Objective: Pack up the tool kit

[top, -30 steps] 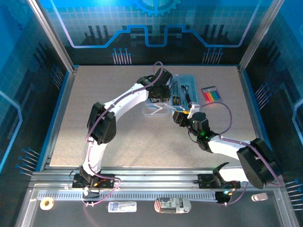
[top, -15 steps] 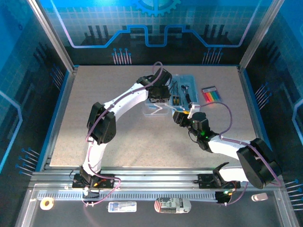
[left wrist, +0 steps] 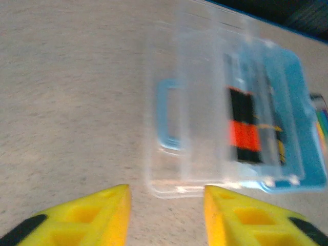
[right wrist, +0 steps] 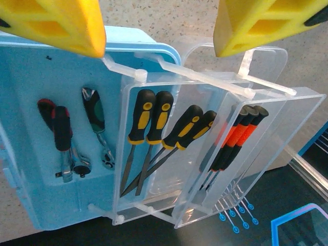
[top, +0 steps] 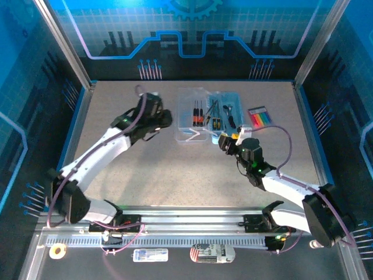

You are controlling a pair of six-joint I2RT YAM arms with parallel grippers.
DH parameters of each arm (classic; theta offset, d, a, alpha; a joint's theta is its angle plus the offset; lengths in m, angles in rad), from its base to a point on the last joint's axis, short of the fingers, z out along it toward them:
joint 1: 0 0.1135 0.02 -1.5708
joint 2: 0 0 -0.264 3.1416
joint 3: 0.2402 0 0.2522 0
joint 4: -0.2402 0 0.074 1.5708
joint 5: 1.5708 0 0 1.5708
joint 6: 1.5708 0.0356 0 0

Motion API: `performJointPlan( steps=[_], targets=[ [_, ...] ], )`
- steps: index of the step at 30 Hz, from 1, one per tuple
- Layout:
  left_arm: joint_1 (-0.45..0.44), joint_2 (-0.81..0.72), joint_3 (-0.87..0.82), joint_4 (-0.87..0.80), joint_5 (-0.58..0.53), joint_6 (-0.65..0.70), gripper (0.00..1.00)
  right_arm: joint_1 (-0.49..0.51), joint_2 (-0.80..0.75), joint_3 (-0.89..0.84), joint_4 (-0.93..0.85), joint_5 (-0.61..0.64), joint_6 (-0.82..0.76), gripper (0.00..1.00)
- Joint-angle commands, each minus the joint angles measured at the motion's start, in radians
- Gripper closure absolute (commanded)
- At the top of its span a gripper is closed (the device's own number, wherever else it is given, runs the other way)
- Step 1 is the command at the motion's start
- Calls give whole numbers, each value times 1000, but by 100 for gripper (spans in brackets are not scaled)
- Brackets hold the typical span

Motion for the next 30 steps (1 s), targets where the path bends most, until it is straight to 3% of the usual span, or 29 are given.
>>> performJointPlan(
  steps=[1,4,7,12,15,19,22,30],
  targets=[
    [76,57,-126,98,126,-77,46,-63,-7,10,-49,4,-7,37],
    [75,178,-101,113,240,-33,45,-247,66,120,-159,-300,33,40],
    [75,255,-91,158,258,-42,45,-345,139,219,-233,-426,46,46],
    [75,356,-44,233,327,-37,42,-405,220,355,-384,-418,-13,44],
    [76,406,-44,276,340,-47,43,-444,325,473,-495,-478,-53,47],
    [76,465,-36,330,384,-47,48,-446,432,577,-587,-462,-104,50],
    [75,506,-18,338,395,-38,54,-451,466,587,-582,-436,-112,51],
    [75,484,-34,310,333,-3,81,-465,527,579,-564,-434,-93,56]
  ],
)
